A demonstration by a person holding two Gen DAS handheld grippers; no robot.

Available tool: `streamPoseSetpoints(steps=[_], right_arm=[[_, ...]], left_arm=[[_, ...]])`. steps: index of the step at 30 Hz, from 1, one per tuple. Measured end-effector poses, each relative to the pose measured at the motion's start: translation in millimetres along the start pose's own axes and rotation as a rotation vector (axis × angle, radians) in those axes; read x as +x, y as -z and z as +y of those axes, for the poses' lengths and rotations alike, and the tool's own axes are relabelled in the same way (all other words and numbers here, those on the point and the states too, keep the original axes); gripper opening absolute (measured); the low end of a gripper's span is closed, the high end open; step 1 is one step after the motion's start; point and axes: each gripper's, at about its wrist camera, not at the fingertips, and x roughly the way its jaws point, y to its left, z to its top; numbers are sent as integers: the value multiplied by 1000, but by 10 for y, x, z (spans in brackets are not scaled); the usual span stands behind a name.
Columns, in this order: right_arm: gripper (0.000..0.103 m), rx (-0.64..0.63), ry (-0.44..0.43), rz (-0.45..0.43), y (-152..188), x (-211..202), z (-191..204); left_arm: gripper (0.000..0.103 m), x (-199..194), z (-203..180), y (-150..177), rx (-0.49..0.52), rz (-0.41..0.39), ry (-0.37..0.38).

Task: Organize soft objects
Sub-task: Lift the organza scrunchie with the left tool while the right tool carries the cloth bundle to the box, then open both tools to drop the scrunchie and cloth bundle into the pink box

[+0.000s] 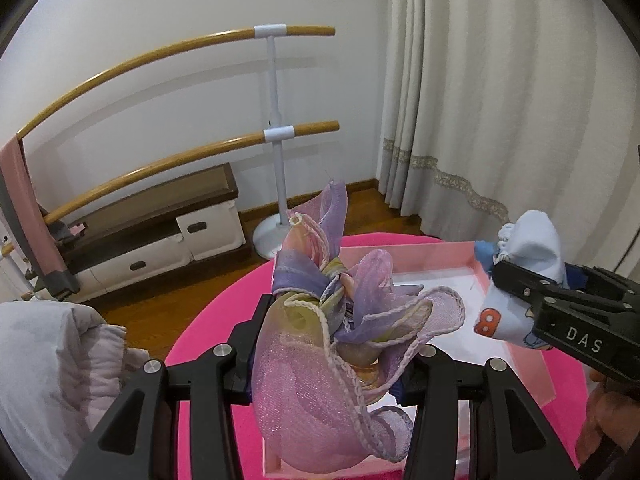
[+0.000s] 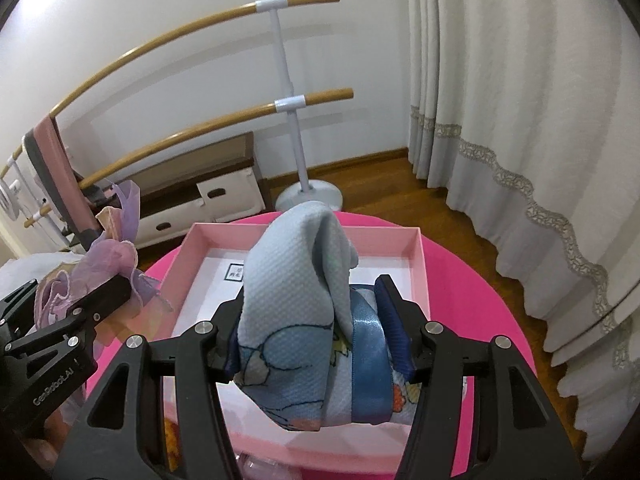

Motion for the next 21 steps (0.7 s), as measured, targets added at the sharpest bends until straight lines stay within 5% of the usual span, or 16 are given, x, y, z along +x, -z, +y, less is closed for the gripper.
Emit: streamPoseSetpoints(steps=[12,15,20,21], right_arm=[[56,27,-4,125,-117,617,-120],[57,38,0,145,-126,721,-166],[60,64,-12,164,-127,766,-259],[69,70,-13,163,-126,751,-269]], left_arm=[[47,1120,-99,-568,21,108,15],[55,1302,-112,-662,19,121,23],[85,1386,-129,-707,30,101,-2],[92,1395,-128,-734,31,95,-4]])
